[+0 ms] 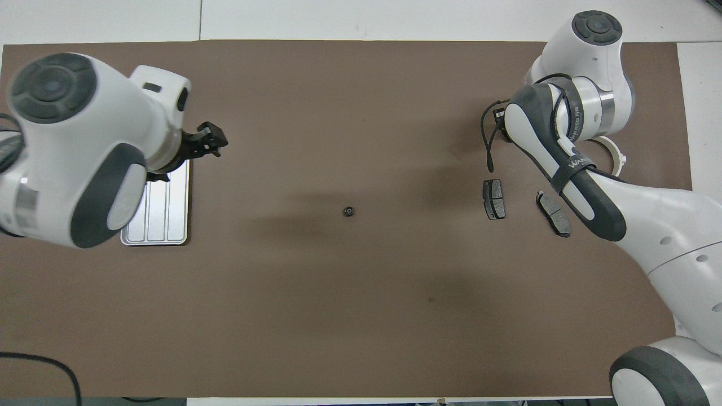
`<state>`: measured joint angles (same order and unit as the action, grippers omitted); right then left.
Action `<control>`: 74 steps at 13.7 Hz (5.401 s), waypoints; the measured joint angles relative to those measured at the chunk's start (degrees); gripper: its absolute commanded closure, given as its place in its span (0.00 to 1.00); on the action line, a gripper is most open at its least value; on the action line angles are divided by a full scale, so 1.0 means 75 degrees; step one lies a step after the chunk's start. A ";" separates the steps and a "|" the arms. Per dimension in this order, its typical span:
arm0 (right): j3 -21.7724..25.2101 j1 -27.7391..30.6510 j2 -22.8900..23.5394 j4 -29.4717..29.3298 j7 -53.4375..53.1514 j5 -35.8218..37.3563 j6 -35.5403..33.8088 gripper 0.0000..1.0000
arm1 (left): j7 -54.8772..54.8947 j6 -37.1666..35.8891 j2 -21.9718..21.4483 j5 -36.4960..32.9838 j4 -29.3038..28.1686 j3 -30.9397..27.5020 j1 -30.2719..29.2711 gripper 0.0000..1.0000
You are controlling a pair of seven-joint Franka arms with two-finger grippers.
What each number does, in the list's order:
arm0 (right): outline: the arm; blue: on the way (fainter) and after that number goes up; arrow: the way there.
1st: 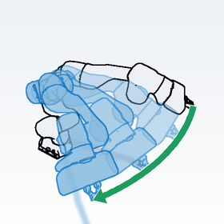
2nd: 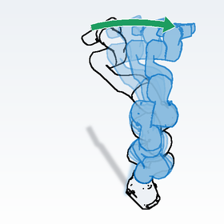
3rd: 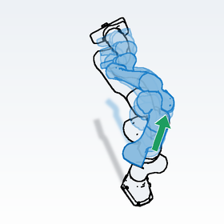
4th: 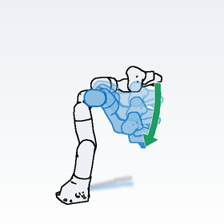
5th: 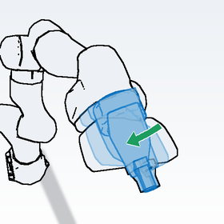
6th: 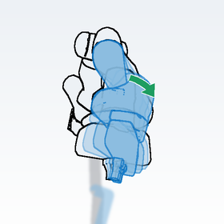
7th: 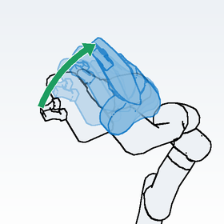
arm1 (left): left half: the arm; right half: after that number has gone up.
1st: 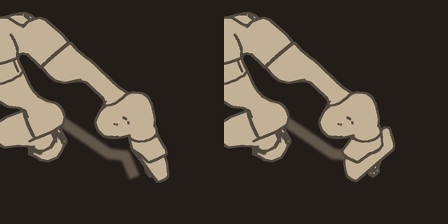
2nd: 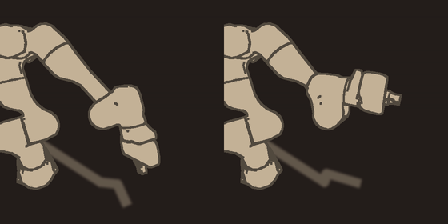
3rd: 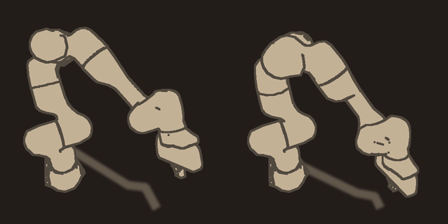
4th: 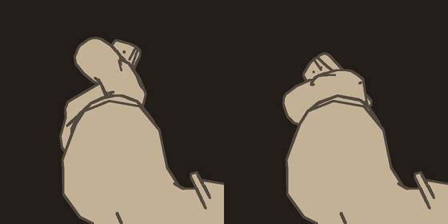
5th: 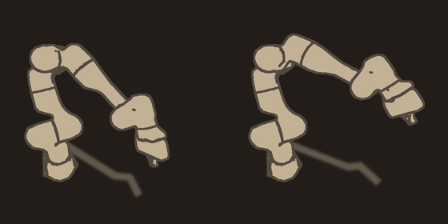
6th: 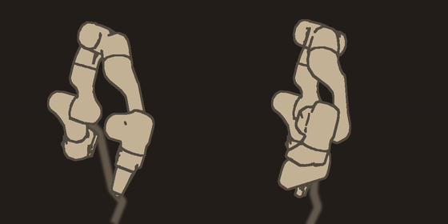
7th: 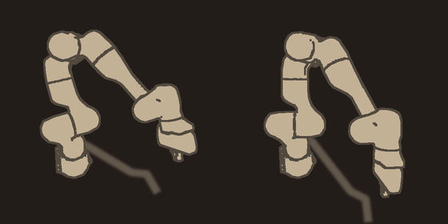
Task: Place bearing gear from tray to pile
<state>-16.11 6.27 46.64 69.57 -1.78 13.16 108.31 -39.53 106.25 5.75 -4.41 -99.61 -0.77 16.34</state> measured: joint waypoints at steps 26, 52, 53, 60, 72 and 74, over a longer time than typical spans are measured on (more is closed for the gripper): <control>-0.0592 -0.3147 -0.0033 -0.0423 -0.7678 -0.0782 -0.0908 0.00 | 0.3927 -0.1648 -0.0697 0.0707 0.0318 0.0171 -0.2336 0.00; -0.0544 -0.3447 -0.0862 0.1804 -0.7948 -0.0785 0.1102 0.21 | 0.4574 -0.2021 -0.1167 0.0721 0.0345 0.0241 -0.2210 0.00; -0.0544 -0.3448 -0.0862 0.1852 -0.7948 -0.0785 0.1107 0.23 | 0.4574 -0.2021 -0.1167 0.0721 0.0345 0.0241 -0.2210 0.00; -0.0558 -0.3466 -0.0945 0.1984 -0.7945 -0.0784 0.1164 0.45 | 0.4574 -0.2021 -0.1167 0.0721 0.0345 0.0241 -0.2210 0.00; -0.0565 -0.3472 -0.1015 0.2026 -0.7753 -0.0784 0.1178 0.99 | 0.4574 -0.2021 -0.1167 0.0721 0.0345 0.0241 -0.2210 0.00; -0.0540 -0.3438 -0.1054 0.2006 -0.7497 -0.0797 0.1085 1.00 | 0.4574 -0.2021 -0.1167 0.0721 0.0345 0.0241 -0.2210 0.00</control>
<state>-20.16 -19.51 38.74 84.62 -58.01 7.18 116.44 -5.22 91.09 -3.00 1.00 -97.03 1.04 -0.23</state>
